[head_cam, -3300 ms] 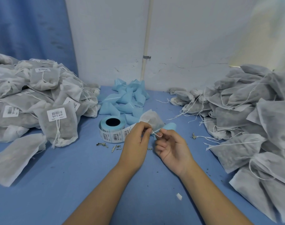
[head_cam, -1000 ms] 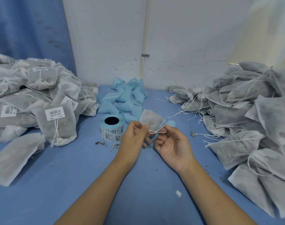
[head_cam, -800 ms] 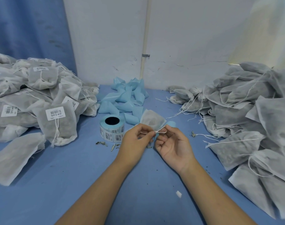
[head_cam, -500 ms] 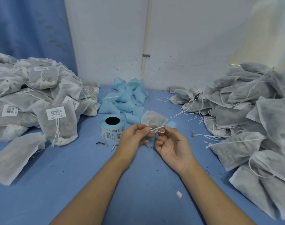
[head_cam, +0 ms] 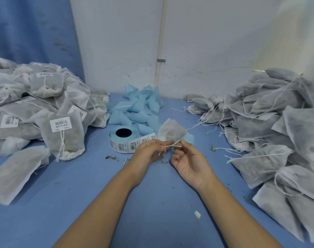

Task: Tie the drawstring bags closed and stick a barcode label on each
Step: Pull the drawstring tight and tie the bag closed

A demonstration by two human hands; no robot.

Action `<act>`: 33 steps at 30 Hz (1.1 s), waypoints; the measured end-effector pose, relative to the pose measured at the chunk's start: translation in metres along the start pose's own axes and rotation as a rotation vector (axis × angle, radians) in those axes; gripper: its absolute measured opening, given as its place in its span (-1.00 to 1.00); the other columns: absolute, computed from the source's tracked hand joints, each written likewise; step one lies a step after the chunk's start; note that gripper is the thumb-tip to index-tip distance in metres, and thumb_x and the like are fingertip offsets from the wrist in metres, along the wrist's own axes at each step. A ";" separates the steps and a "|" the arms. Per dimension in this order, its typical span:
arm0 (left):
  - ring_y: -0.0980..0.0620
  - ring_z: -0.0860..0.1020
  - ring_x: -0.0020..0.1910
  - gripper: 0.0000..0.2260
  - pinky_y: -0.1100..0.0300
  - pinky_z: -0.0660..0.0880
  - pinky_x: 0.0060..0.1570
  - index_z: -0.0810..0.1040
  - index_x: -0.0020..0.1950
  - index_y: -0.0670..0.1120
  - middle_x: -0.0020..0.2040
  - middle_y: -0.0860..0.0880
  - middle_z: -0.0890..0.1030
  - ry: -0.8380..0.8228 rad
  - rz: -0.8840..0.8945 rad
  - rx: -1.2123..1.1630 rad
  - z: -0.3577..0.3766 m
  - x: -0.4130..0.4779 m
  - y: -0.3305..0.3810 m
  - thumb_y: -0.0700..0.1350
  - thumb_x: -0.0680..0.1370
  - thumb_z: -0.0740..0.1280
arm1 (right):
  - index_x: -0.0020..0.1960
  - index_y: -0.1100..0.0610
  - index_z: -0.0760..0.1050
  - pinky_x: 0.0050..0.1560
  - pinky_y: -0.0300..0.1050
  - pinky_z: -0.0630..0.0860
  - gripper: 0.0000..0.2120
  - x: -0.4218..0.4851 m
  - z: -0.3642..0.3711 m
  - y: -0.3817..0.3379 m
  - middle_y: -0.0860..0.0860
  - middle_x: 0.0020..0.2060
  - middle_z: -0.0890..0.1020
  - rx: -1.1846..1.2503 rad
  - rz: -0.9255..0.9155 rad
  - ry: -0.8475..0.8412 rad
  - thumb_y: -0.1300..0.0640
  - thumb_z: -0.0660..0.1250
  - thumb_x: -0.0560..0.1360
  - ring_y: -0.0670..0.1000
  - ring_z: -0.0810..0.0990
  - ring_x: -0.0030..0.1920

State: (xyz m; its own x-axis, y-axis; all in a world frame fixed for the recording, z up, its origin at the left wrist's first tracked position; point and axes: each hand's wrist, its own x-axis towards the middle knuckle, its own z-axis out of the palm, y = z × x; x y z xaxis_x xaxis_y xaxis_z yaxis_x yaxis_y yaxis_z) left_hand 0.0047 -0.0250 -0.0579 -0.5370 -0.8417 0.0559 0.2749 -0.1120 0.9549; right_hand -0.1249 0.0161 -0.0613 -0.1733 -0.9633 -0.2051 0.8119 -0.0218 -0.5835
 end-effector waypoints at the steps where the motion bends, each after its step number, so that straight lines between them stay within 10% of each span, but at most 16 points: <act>1: -0.10 0.57 0.10 -0.82 0.20 0.50 0.03 0.48 -0.22 -0.16 0.11 -0.17 0.64 0.034 0.004 0.004 0.000 0.000 -0.001 -0.34 0.54 0.19 | -0.21 0.18 0.44 -0.48 -0.33 0.40 -0.88 -0.001 0.000 0.000 0.00 -0.41 0.45 0.000 0.005 -0.008 0.22 0.25 0.51 -0.12 0.35 -0.53; 4: -0.04 0.60 -0.06 -0.86 0.17 0.49 -0.10 0.42 -0.08 -0.09 -0.07 -0.12 0.67 0.125 0.068 0.081 0.001 -0.001 -0.004 -0.34 0.52 0.25 | -0.19 0.18 0.46 -0.48 -0.33 0.41 -0.94 -0.003 0.001 -0.001 0.00 -0.41 0.49 -0.004 0.001 -0.030 0.22 0.29 0.44 -0.13 0.37 -0.53; 10: 0.19 0.30 0.06 -0.57 0.43 0.26 0.07 0.46 0.24 0.05 0.02 0.08 0.45 0.273 0.502 1.009 0.005 -0.001 -0.016 -0.26 0.41 0.39 | -0.24 0.18 0.52 -0.44 -0.32 0.44 -0.96 -0.010 0.006 -0.002 -0.01 -0.38 0.53 -0.053 -0.053 -0.100 0.20 0.34 0.36 -0.14 0.41 -0.48; 18: -0.02 0.42 0.08 -0.54 0.16 0.41 0.07 0.51 0.24 -0.20 0.16 -0.13 0.41 0.287 0.700 1.075 -0.001 -0.002 0.000 -0.50 0.39 0.23 | -0.24 0.13 0.60 -0.37 -0.24 0.51 -0.57 -0.018 0.011 -0.007 0.00 -0.33 0.55 0.051 -0.020 -0.283 0.33 0.65 -0.04 -0.08 0.46 -0.43; 26: 0.30 0.35 0.12 -0.73 0.59 0.21 0.10 0.46 0.23 -0.19 0.19 0.06 0.44 0.405 0.700 0.830 -0.004 -0.002 0.015 -0.35 0.54 0.25 | -0.10 0.19 0.56 -0.42 -0.32 0.49 -0.88 -0.017 0.026 0.010 0.01 -0.40 0.53 -0.315 -0.188 0.094 0.38 0.32 0.46 -0.12 0.48 -0.49; 33: 0.22 0.48 -0.11 -0.70 0.45 0.38 -0.07 0.47 0.14 0.00 -0.04 0.20 0.51 0.472 0.769 0.622 0.003 -0.006 0.022 -0.32 0.51 0.19 | -0.15 0.14 0.60 -0.22 -0.35 0.53 -0.95 -0.017 0.035 0.019 -0.02 -0.29 0.61 -0.481 -0.326 0.177 0.24 0.39 0.49 -0.17 0.56 -0.32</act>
State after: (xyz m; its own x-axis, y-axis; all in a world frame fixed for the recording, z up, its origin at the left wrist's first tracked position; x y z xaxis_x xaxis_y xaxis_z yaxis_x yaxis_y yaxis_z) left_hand 0.0121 -0.0209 -0.0363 0.0015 -0.7047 0.7095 -0.1161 0.7046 0.7000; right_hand -0.0873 0.0227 -0.0417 -0.4942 -0.8673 -0.0600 0.3656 -0.1447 -0.9194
